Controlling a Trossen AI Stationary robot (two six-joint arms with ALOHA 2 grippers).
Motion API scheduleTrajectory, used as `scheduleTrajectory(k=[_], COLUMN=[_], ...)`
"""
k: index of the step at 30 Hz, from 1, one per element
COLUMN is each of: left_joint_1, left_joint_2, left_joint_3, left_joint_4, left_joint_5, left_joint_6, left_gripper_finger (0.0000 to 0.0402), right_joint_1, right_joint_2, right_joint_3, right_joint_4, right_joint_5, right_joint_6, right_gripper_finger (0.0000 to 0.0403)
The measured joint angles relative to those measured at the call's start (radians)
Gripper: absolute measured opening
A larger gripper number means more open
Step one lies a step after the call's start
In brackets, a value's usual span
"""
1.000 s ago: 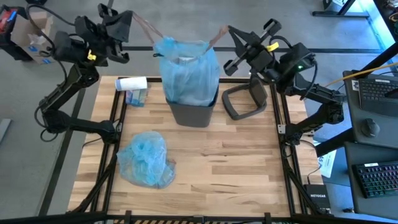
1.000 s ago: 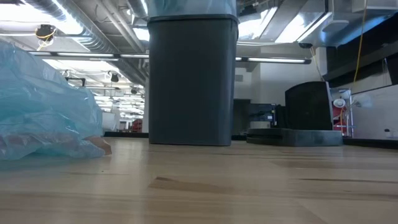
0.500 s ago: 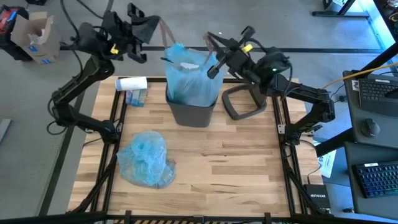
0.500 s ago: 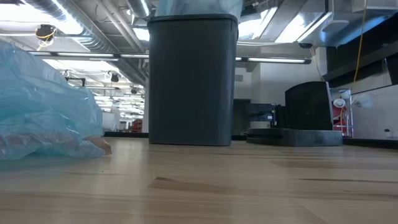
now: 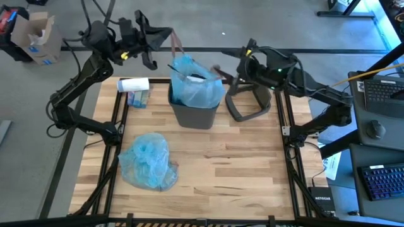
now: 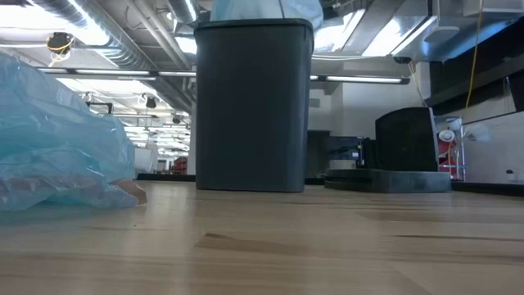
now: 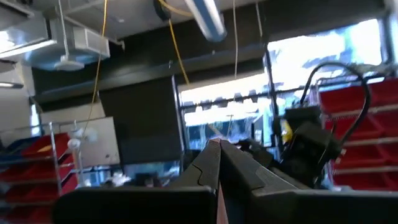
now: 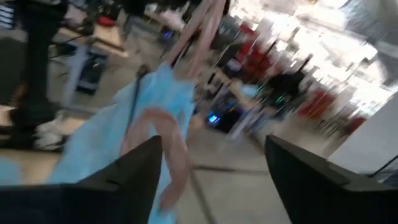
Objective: Pick and place trash into bin
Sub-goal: Remove the trash bag from the trash bin
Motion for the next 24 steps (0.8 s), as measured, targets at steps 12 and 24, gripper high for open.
scheduleTrajectory(k=[12,24], left_joint_1=[0.000,-0.003], left_joint_2=[0.000,0.000], left_joint_3=[0.000,0.000], left_joint_4=[-0.035,-0.035], left_joint_5=[-0.025,-0.025], left_joint_6=[0.072,0.064], left_gripper_finger=[0.0000,0.0000], right_joint_1=[0.000,-0.001], right_joint_2=[-0.113,-0.057], right_joint_3=[0.000,-0.152], right_joint_4=[-0.448,-0.393], right_joint_5=[-0.079,-0.105], right_joint_6=[0.352,0.460], right_gripper_finger=[0.0308,0.0308])
